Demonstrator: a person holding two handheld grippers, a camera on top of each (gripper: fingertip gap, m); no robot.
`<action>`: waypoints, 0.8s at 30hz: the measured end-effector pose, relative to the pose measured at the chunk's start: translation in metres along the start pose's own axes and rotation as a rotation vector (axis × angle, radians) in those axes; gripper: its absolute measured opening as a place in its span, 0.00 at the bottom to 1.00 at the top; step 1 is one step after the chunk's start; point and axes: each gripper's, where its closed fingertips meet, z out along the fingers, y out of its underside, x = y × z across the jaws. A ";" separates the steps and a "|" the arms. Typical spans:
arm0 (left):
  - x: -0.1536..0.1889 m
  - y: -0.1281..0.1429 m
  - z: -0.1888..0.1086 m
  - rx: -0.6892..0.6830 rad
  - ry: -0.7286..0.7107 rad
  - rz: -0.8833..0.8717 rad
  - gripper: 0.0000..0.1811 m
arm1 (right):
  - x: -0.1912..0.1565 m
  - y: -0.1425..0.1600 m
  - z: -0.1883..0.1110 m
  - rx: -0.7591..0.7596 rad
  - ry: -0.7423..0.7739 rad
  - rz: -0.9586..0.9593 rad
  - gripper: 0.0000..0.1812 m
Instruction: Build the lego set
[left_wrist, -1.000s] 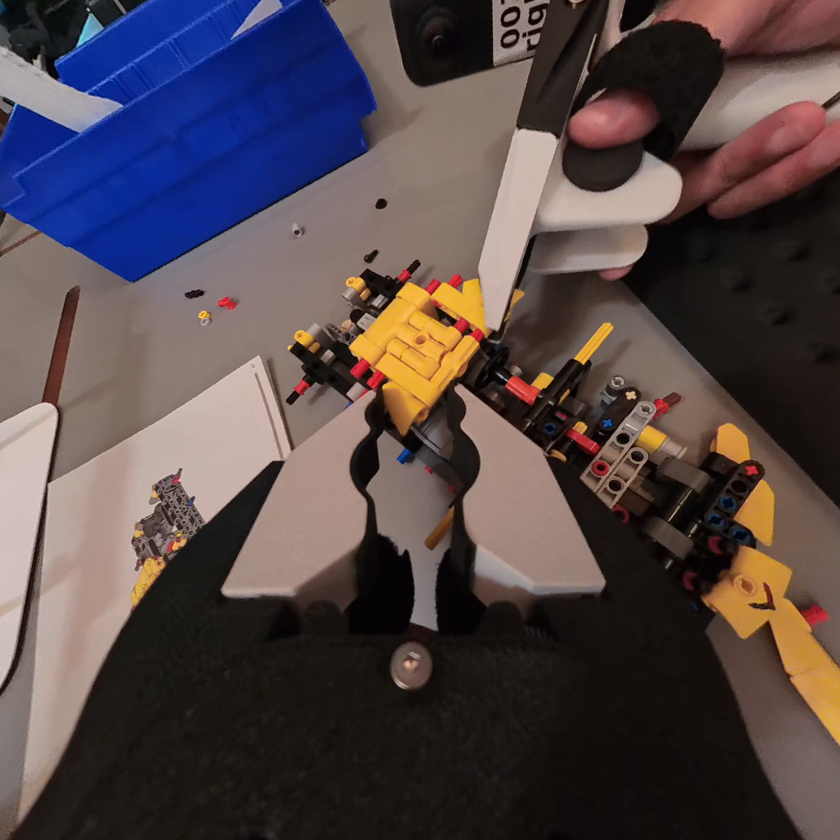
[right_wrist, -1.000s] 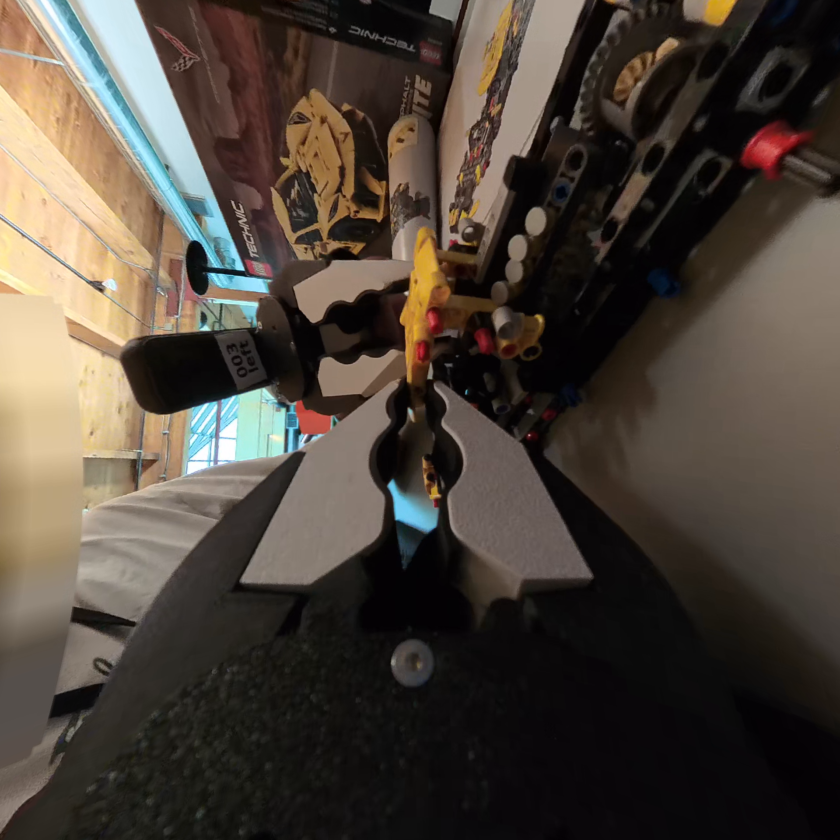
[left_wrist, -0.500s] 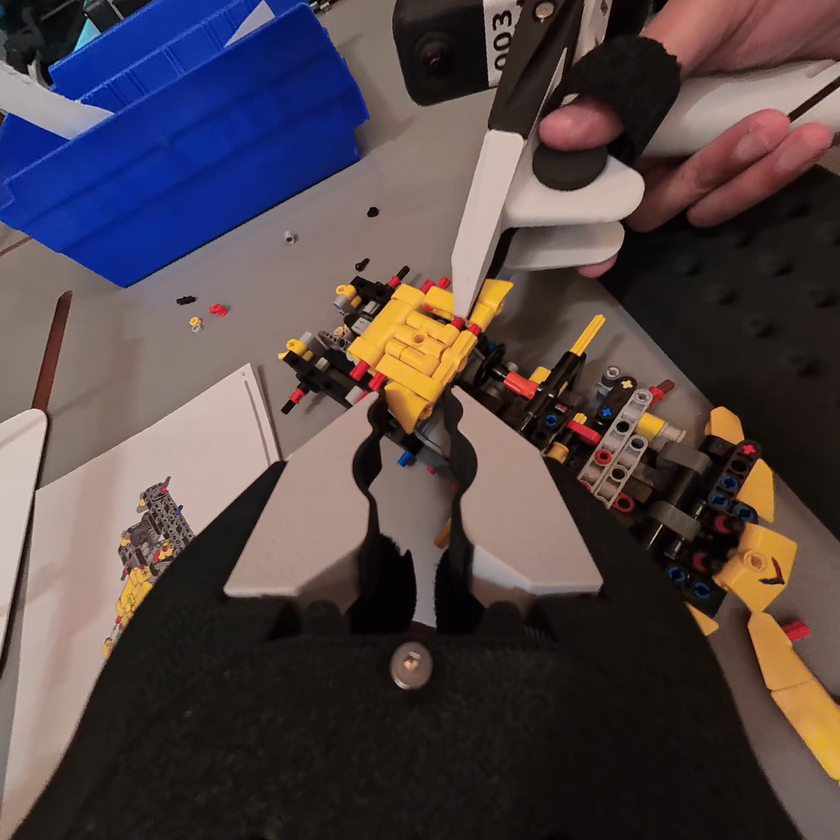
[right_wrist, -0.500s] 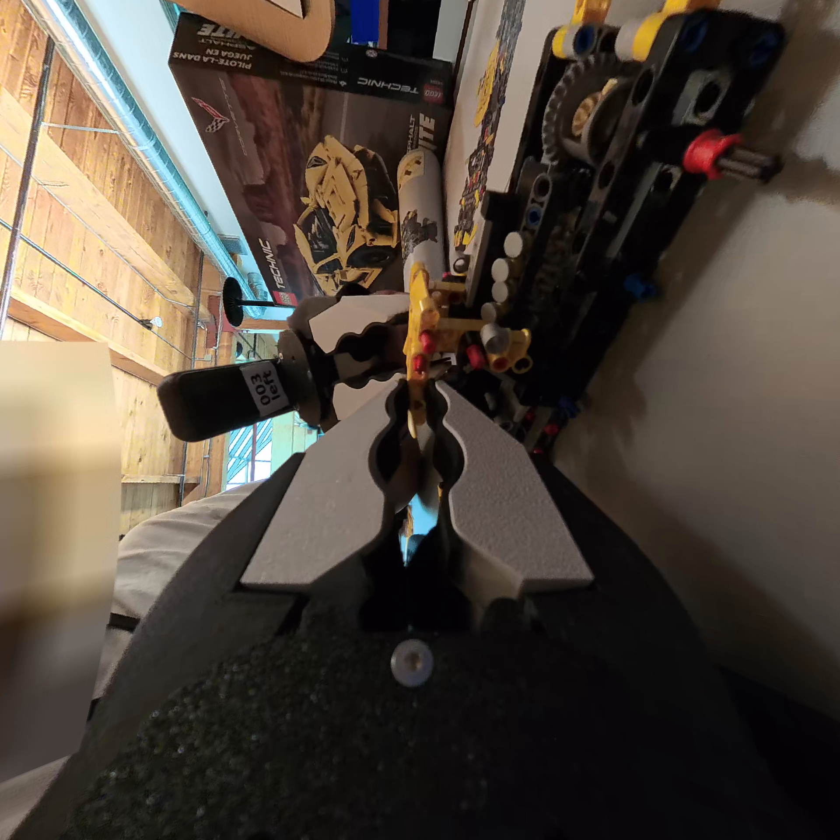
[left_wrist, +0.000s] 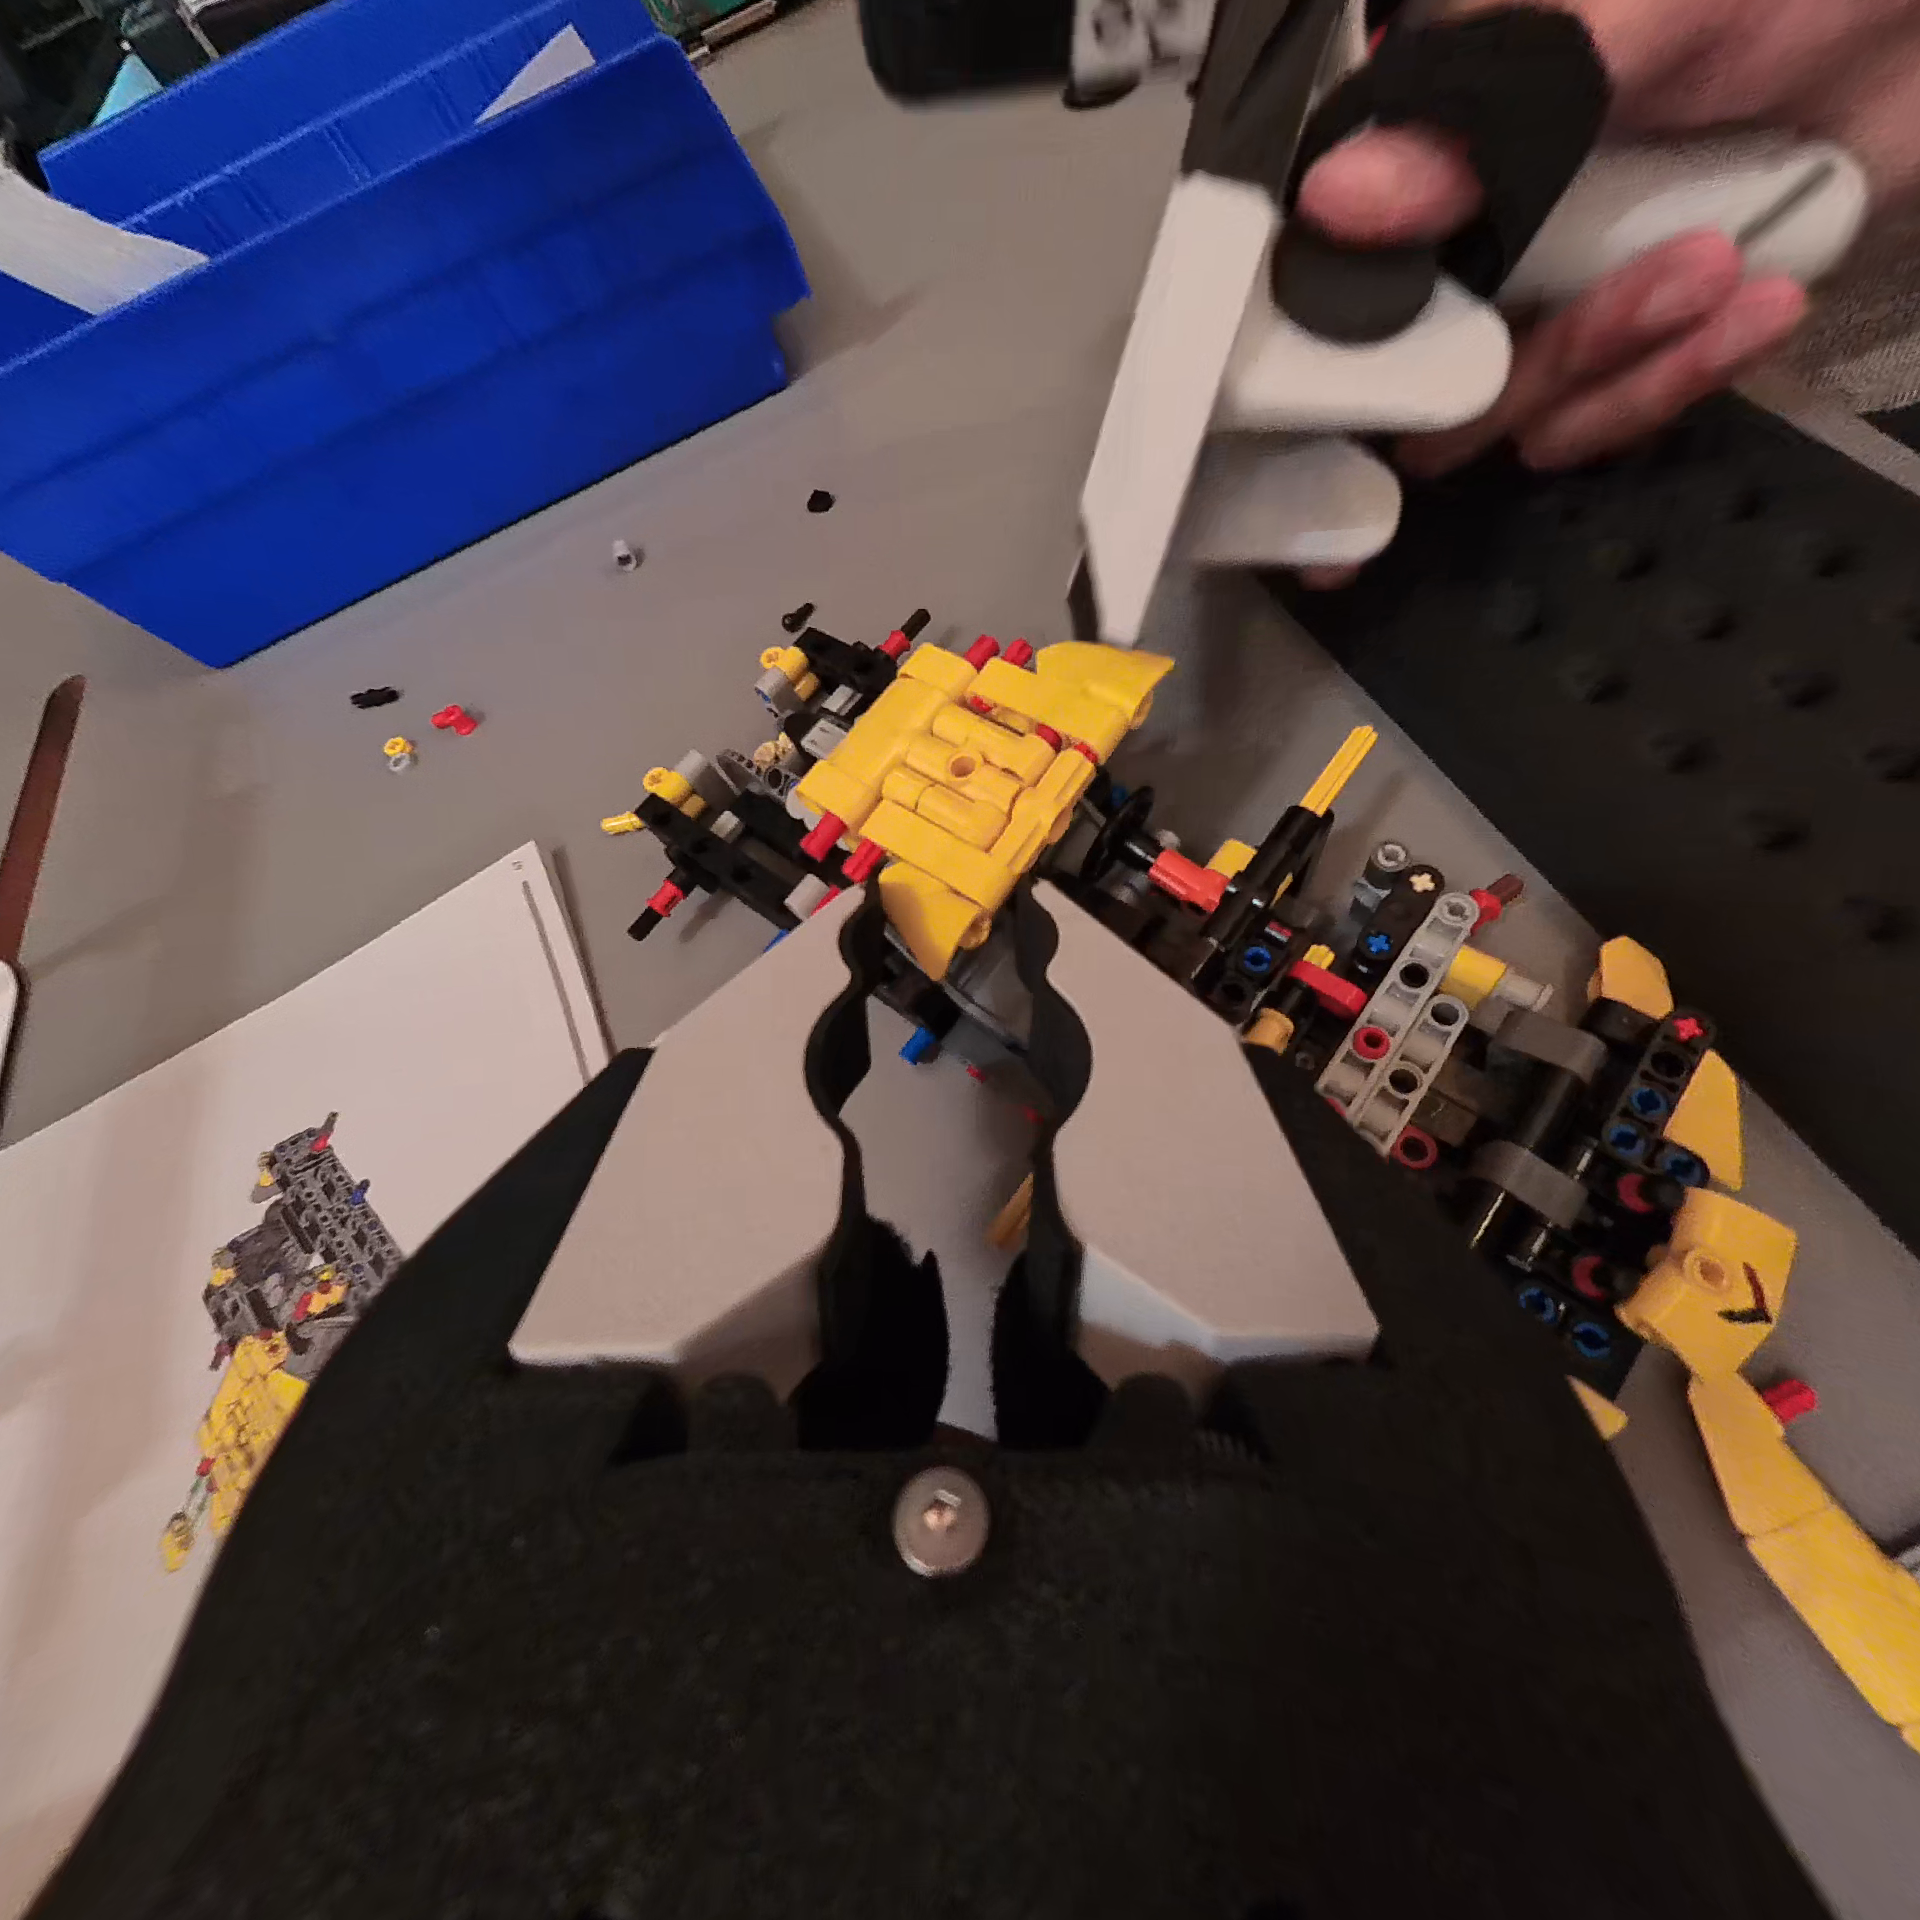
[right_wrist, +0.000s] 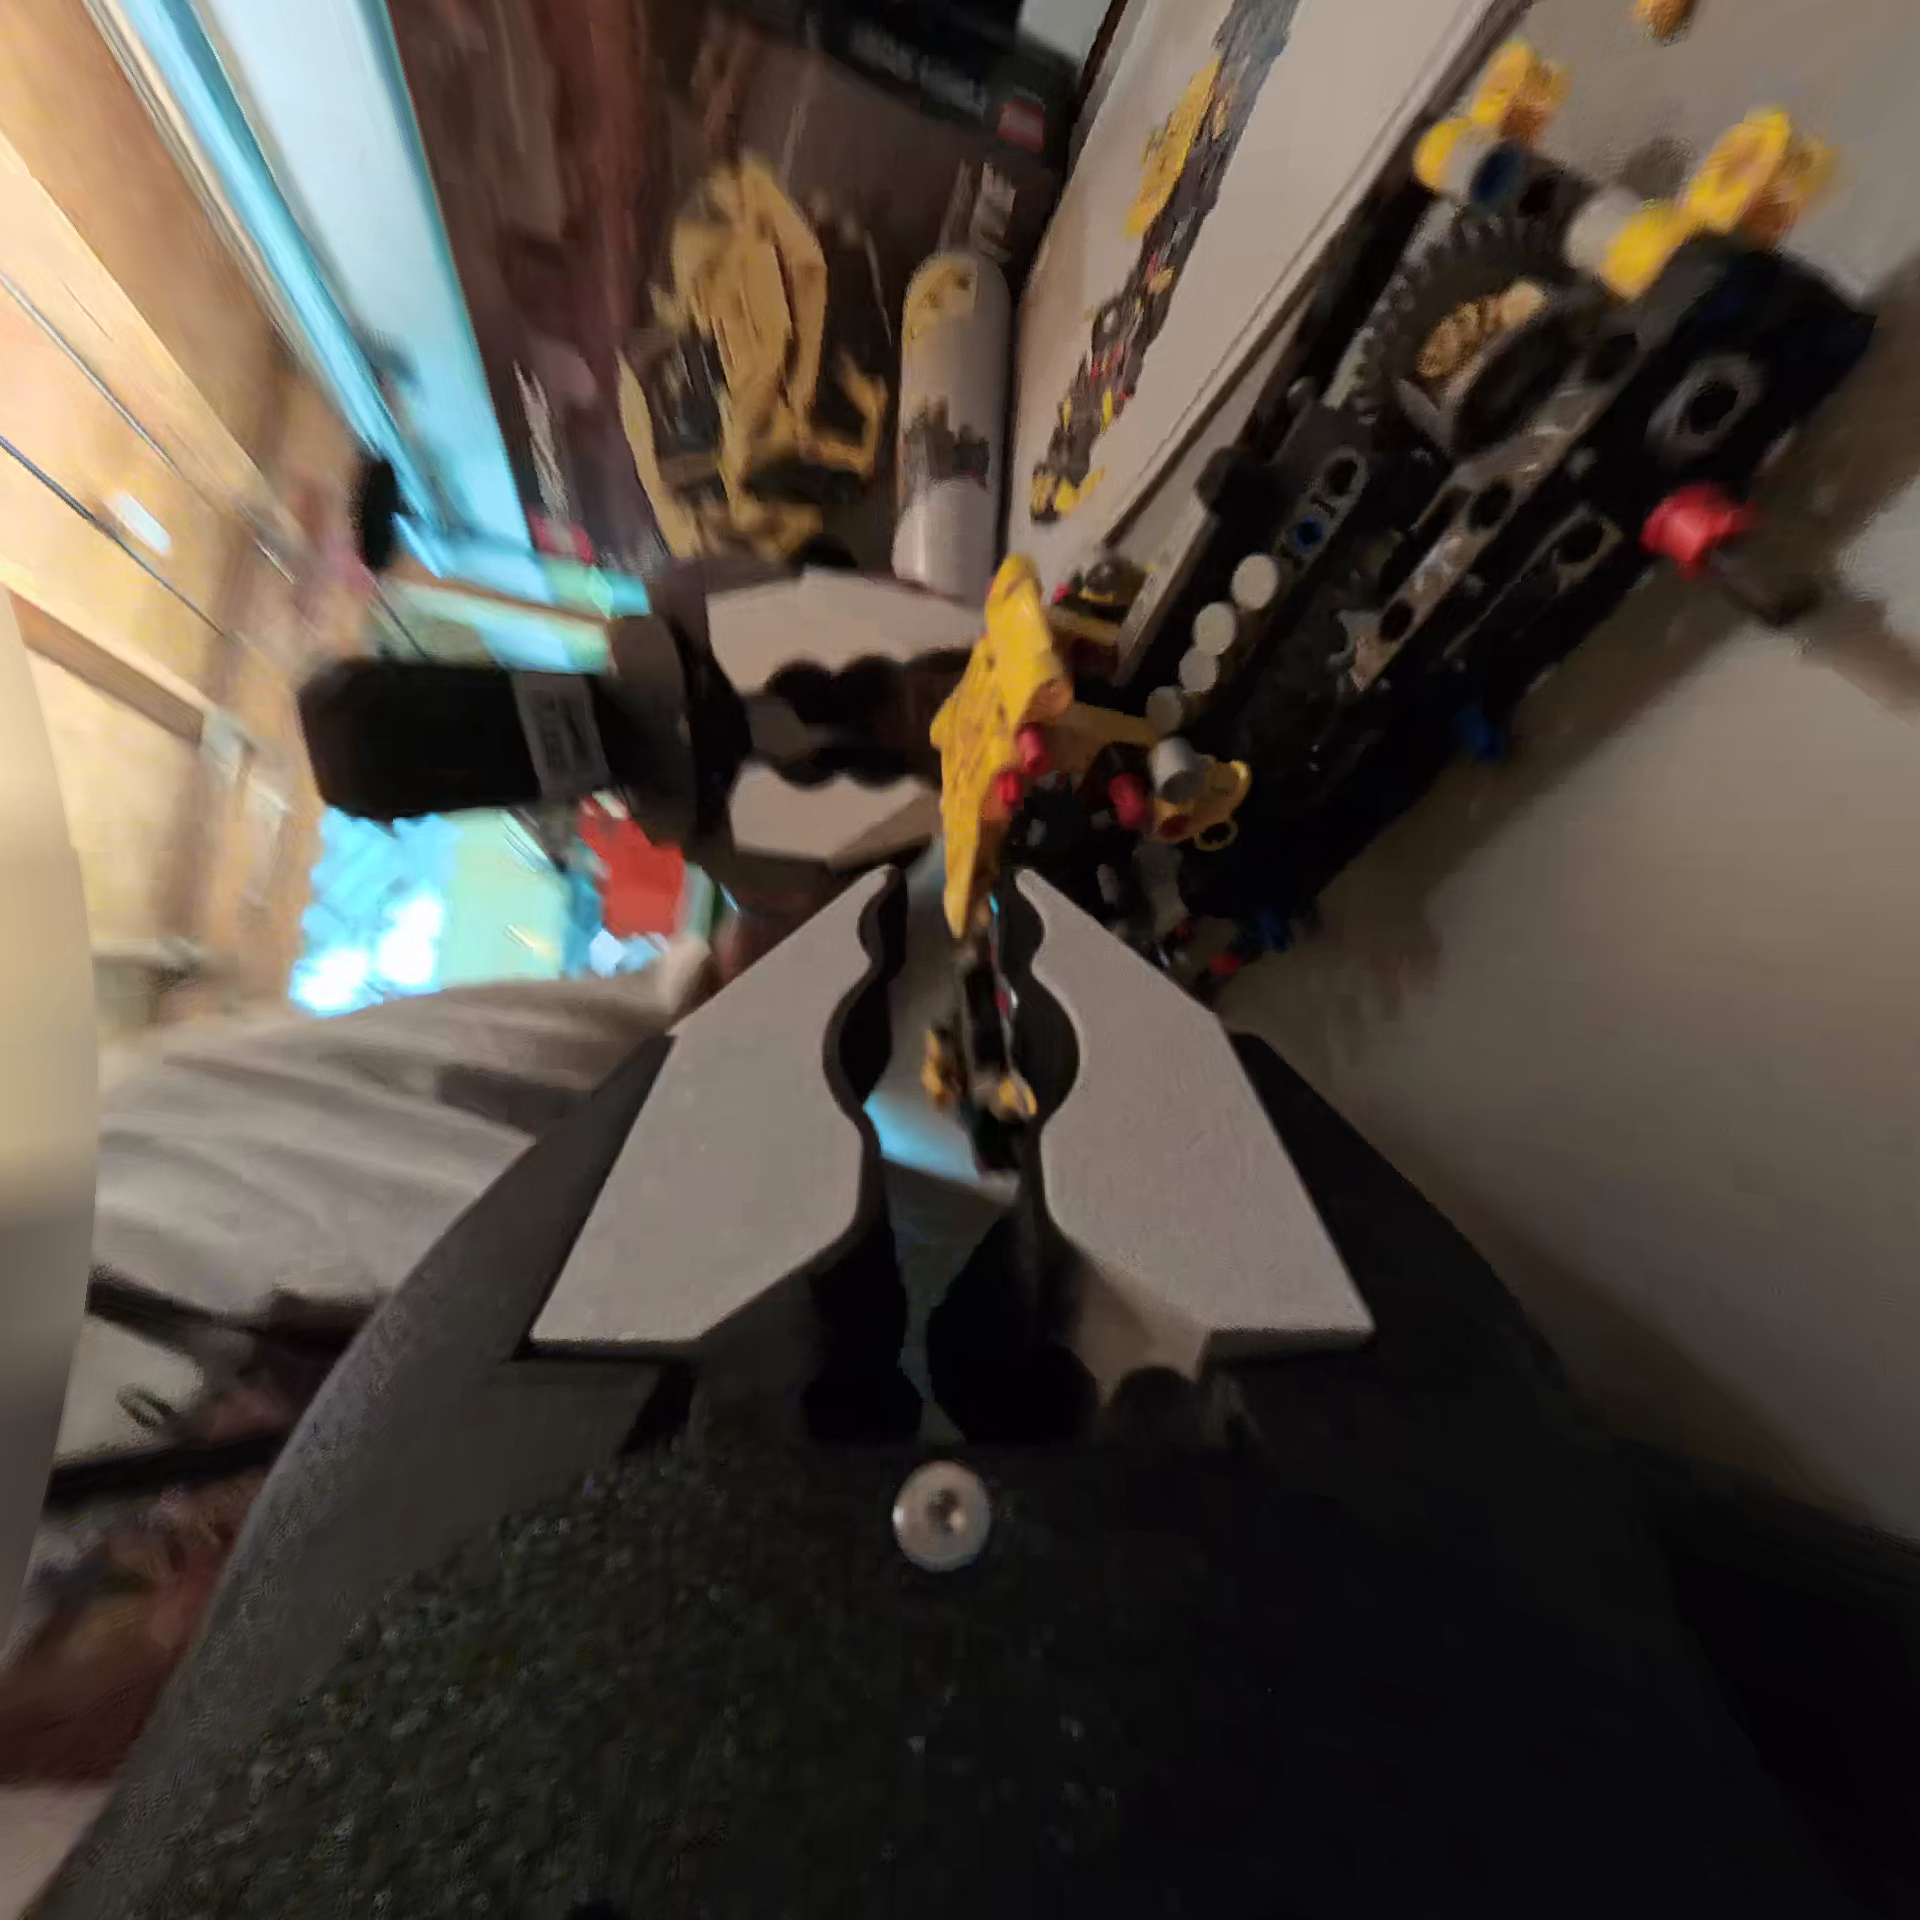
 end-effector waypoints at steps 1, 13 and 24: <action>0.000 0.001 -0.002 -0.005 0.010 0.011 0.14 | -0.001 0.004 -0.008 -0.071 0.044 -0.095 0.07; 0.002 -0.004 0.002 0.021 0.010 0.014 0.14 | -0.008 0.003 -0.008 -0.132 0.104 -0.228 0.12; 0.003 -0.001 0.000 0.020 0.001 0.057 0.13 | 0.001 0.009 0.009 -0.072 -0.094 0.098 0.03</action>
